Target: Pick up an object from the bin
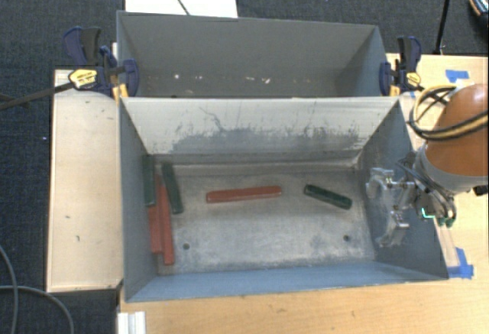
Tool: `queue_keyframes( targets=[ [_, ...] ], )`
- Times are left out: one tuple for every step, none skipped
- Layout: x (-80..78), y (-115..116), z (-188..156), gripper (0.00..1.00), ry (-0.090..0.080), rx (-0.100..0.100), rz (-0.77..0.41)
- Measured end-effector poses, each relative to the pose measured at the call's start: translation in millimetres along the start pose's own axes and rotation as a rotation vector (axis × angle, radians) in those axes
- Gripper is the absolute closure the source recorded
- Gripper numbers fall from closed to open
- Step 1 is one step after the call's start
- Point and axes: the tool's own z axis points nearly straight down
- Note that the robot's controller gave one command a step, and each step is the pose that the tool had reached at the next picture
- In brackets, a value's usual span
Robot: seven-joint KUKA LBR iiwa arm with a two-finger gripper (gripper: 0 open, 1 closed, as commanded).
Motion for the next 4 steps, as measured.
queue_keyframes(
  targets=[
    [-85.8,41,56,0.00,-0.008,0.000,-0.121],
    [-51.9,46,62,0.00,-0.006,0.000,0.120],
    [-52.3,46,61,1.00,-0.006,0.001,0.114],
    [-69.6,27,-68,1.00,-0.017,0.002,0.194]
  ],
)
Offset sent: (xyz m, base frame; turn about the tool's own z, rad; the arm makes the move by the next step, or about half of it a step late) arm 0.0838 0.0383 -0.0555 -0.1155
